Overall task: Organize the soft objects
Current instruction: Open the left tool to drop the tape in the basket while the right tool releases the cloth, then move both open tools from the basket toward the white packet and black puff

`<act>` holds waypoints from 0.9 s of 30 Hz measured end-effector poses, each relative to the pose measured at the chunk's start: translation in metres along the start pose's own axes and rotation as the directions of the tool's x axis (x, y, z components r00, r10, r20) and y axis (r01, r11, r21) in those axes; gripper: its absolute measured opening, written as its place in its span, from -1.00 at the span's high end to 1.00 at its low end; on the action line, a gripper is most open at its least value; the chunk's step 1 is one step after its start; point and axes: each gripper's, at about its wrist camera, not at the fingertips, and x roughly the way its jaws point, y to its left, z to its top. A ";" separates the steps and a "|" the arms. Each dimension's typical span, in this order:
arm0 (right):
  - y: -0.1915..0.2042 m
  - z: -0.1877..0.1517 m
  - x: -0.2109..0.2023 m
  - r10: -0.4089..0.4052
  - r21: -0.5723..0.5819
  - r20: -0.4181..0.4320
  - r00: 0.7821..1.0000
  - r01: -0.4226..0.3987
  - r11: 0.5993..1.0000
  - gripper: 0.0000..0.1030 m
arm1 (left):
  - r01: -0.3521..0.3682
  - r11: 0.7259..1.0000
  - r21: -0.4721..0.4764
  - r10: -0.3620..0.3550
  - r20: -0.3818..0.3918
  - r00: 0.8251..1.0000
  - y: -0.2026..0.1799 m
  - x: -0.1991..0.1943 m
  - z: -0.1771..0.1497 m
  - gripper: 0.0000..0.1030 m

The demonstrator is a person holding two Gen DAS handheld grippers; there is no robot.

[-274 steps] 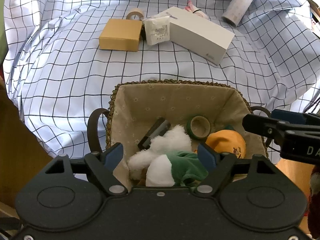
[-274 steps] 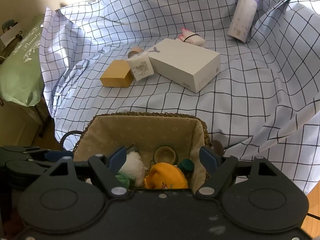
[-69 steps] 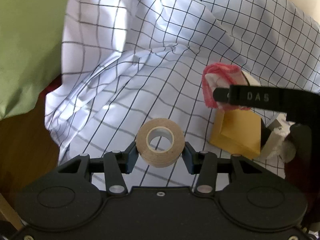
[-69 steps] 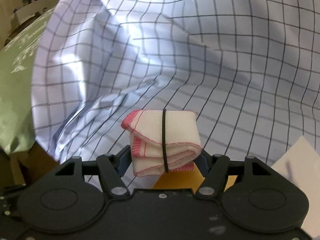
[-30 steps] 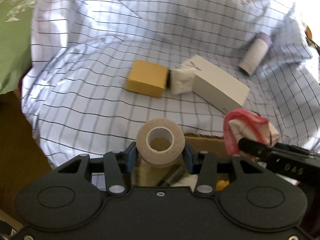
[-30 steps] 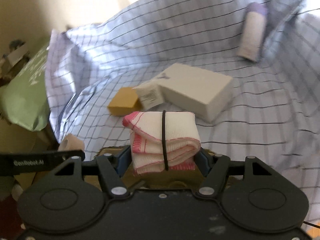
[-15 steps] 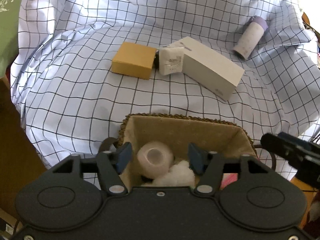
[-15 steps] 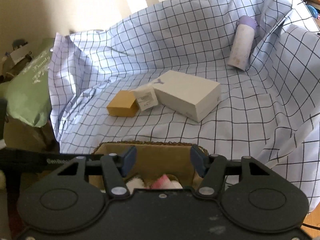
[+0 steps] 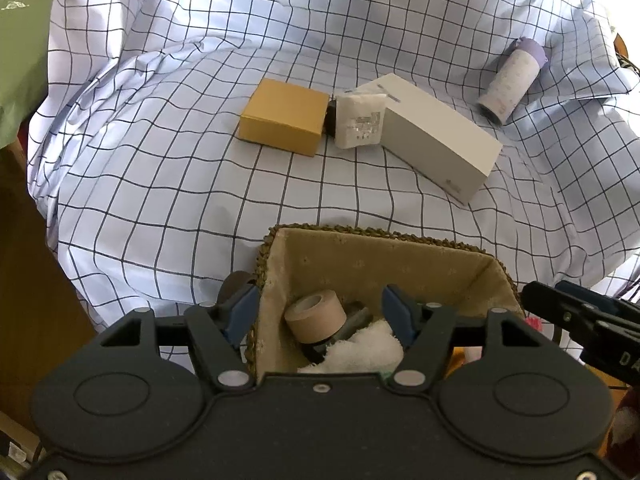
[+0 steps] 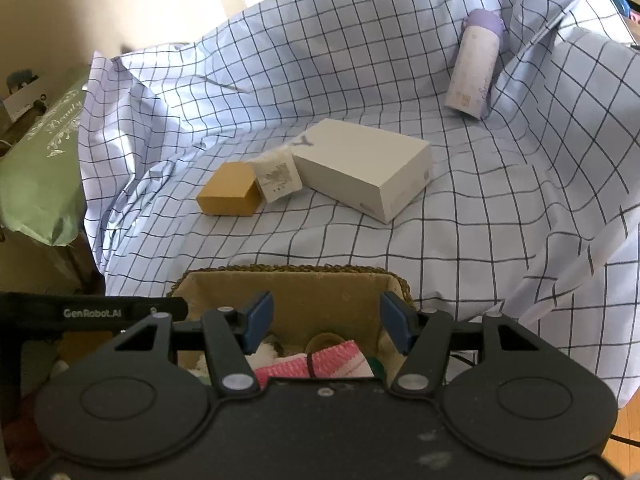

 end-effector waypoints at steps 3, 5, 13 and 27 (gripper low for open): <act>0.000 0.000 0.000 -0.002 0.010 -0.003 1.000 0.002 1.000 -0.17 | 0.003 1.000 -0.001 -0.003 0.000 1.000 0.001 0.000 -0.001 -0.24; 0.001 0.001 0.000 -0.002 0.010 0.001 1.000 0.002 1.000 -0.18 | 0.007 1.000 -0.001 -0.007 0.000 1.000 0.001 -0.001 -0.001 -0.24; 0.000 0.007 0.003 -0.014 0.034 0.024 1.000 0.014 0.999 -0.25 | -0.002 1.000 0.016 0.001 0.032 0.999 -0.002 -0.009 -0.001 -0.25; 0.009 0.030 0.027 -0.007 0.014 0.021 1.000 0.007 1.000 -0.27 | -0.013 1.000 0.014 0.012 0.063 0.998 -0.001 -0.010 0.007 -0.37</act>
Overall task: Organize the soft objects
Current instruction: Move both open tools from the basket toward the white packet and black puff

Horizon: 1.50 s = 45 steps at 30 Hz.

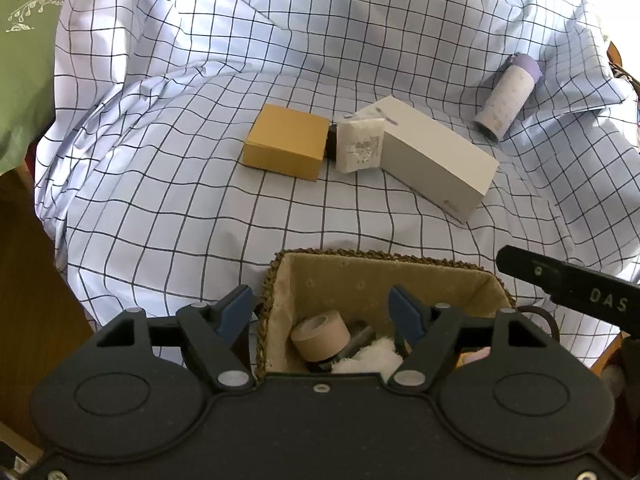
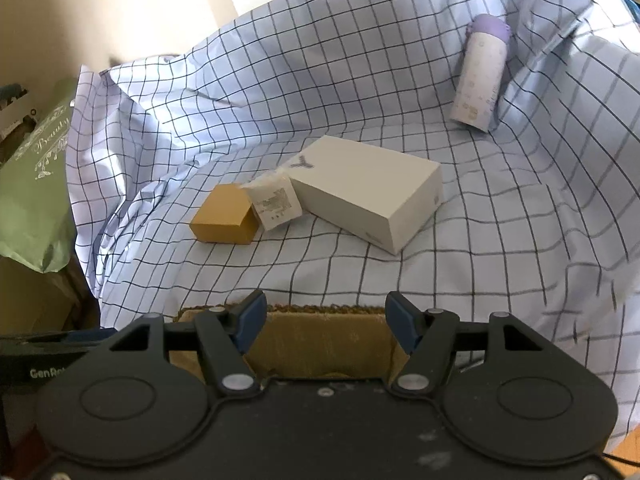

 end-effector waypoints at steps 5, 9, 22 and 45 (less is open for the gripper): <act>0.009 0.011 0.010 -0.006 -0.034 -0.007 1.000 0.005 0.999 -0.28 | -0.032 0.999 -0.022 0.032 -0.014 0.999 0.005 0.005 0.006 -0.37; 0.014 0.017 0.016 -0.006 -0.050 -0.012 1.000 0.005 0.999 -0.29 | -0.055 0.998 -0.037 0.054 -0.025 0.998 0.009 0.007 0.010 -0.37; 0.043 0.045 0.042 -0.056 -0.157 0.039 0.998 0.061 0.986 -0.36 | -0.106 0.992 -0.061 0.104 -0.041 0.994 0.022 0.014 0.016 -0.39; 0.095 0.106 0.173 -0.236 -0.351 0.094 0.967 0.254 0.901 -0.40 | -0.146 0.984 -0.098 0.139 -0.079 0.987 0.042 0.027 0.021 -0.47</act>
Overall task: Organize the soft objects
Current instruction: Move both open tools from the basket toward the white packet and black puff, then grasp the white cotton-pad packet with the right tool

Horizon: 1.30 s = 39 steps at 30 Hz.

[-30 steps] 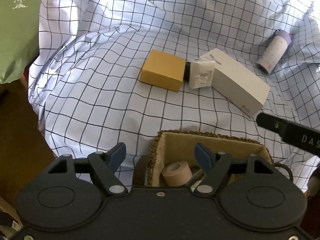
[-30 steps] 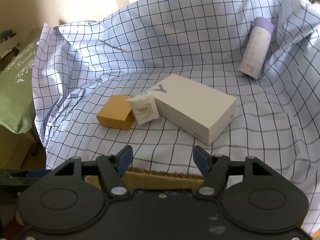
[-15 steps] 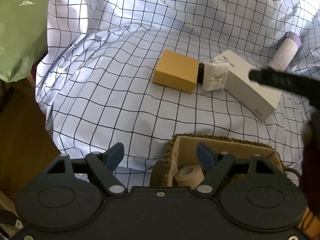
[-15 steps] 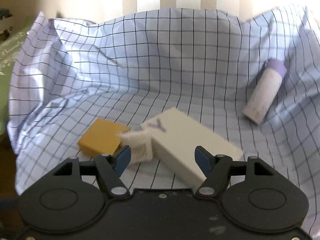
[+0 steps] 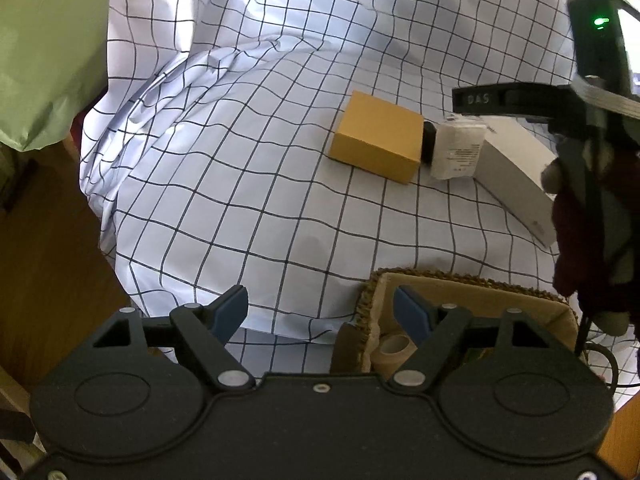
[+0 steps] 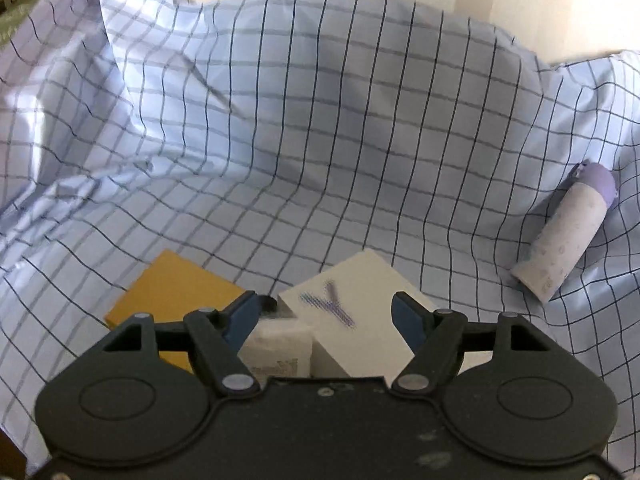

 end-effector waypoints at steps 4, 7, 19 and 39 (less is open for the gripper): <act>-0.005 -0.011 0.000 -0.001 -0.007 -0.036 0.999 0.001 1.000 -0.41 | -0.003 1.000 -0.006 0.002 -0.009 1.000 0.002 0.004 0.002 -0.47; -0.013 -0.022 -0.011 0.010 -0.004 -0.048 0.999 -0.010 1.000 -0.47 | -0.004 1.000 -0.002 0.003 -0.017 1.000 0.000 0.008 0.005 -0.47; -0.037 -0.053 -0.047 0.120 0.060 -0.075 0.990 -0.116 0.991 -0.48 | 0.015 0.999 0.029 -0.014 -0.029 0.999 -0.013 0.013 0.007 -0.47; -0.028 -0.050 0.000 0.287 0.102 -0.130 0.949 -0.275 0.956 -0.45 | -0.002 1.000 0.030 0.004 -0.053 0.999 -0.011 0.023 0.012 -0.48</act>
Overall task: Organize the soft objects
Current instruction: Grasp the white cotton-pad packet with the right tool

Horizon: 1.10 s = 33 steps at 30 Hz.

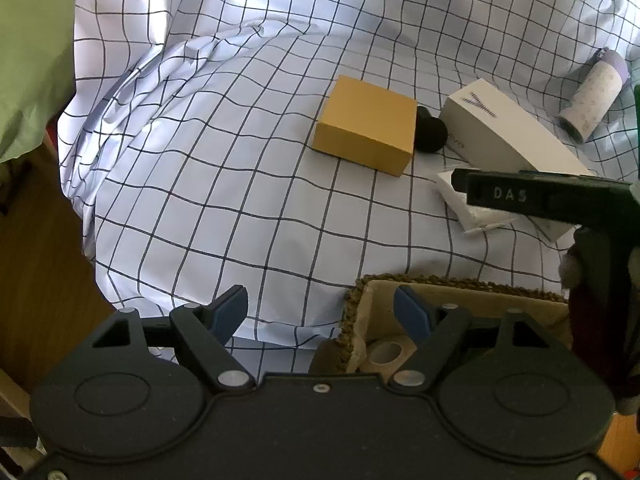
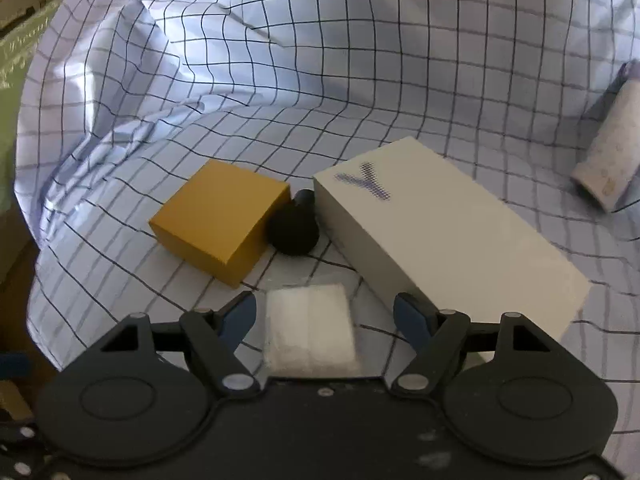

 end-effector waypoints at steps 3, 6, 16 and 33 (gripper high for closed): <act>-0.005 0.005 0.007 0.025 0.030 -0.002 1.000 -0.024 0.999 -0.44 | -0.001 1.000 0.005 0.001 -0.006 1.000 -0.001 0.003 0.001 -0.48; -0.009 0.011 0.013 0.003 0.048 0.007 1.000 -0.003 0.999 -0.44 | -0.001 1.000 0.013 0.001 -0.009 1.000 -0.003 0.003 0.002 -0.48; 0.004 0.000 0.007 -0.001 -0.066 -0.012 1.000 0.001 0.998 -0.59 | -0.014 0.999 0.029 0.014 -0.021 1.000 -0.010 0.012 0.008 -0.48; -0.023 -0.011 -0.003 0.025 0.103 -0.084 0.996 -0.016 0.995 0.01 | 0.007 0.854 0.520 -0.132 0.204 0.970 -0.050 0.017 0.088 -0.47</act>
